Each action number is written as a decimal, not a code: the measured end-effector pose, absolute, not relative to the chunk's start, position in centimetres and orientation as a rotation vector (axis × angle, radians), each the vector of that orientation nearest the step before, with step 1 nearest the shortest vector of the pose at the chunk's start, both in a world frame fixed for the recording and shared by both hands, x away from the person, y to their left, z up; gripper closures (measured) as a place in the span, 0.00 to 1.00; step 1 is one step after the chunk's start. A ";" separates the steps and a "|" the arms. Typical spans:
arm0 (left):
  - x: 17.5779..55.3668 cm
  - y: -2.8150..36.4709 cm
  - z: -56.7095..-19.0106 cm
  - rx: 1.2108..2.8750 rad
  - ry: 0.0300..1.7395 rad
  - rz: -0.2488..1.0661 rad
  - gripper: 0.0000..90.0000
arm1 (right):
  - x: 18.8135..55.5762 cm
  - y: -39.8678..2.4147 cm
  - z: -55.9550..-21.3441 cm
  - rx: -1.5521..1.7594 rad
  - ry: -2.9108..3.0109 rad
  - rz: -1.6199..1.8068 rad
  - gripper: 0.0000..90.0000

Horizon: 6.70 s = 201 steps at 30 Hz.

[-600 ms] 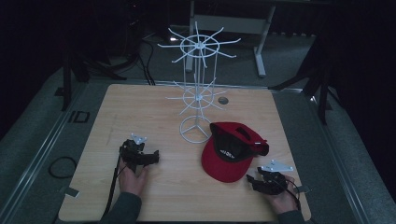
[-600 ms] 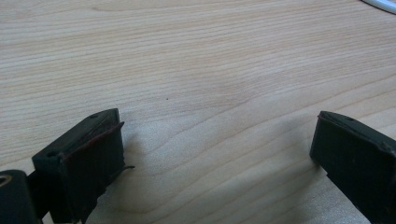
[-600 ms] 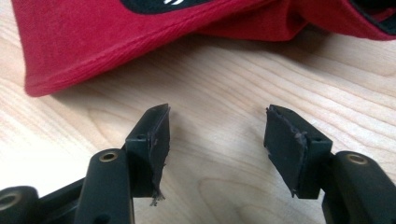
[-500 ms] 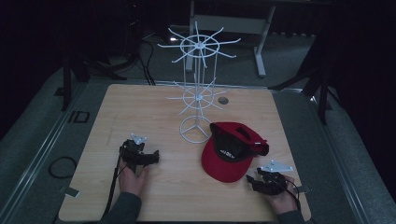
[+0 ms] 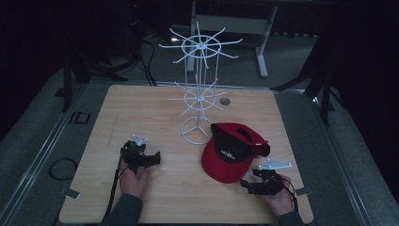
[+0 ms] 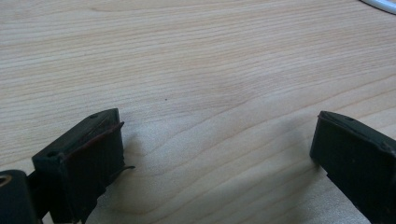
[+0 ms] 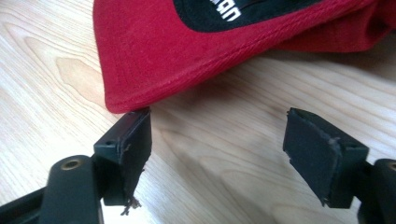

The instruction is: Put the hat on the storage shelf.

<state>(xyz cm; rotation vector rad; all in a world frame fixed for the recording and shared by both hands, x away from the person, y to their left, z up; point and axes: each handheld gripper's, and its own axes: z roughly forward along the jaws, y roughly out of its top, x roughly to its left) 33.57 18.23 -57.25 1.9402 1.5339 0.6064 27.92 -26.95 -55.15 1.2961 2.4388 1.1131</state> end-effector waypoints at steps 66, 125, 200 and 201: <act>33.5 18.0 -57.3 1.943 1.528 0.604 0.03 | 30.9 -24.8 -51.8 1.352 1.988 1.176 0.96; 33.6 18.0 -57.2 1.944 1.523 0.602 0.03 | 41.2 -26.5 -45.9 1.287 1.785 1.079 0.96; 33.6 18.0 -57.3 1.942 1.523 0.602 0.03 | 43.3 -23.9 -36.9 1.260 1.681 1.098 0.96; 33.6 18.0 -57.3 1.942 1.523 0.602 0.04 | 43.3 -23.9 -36.8 1.264 1.679 1.098 0.96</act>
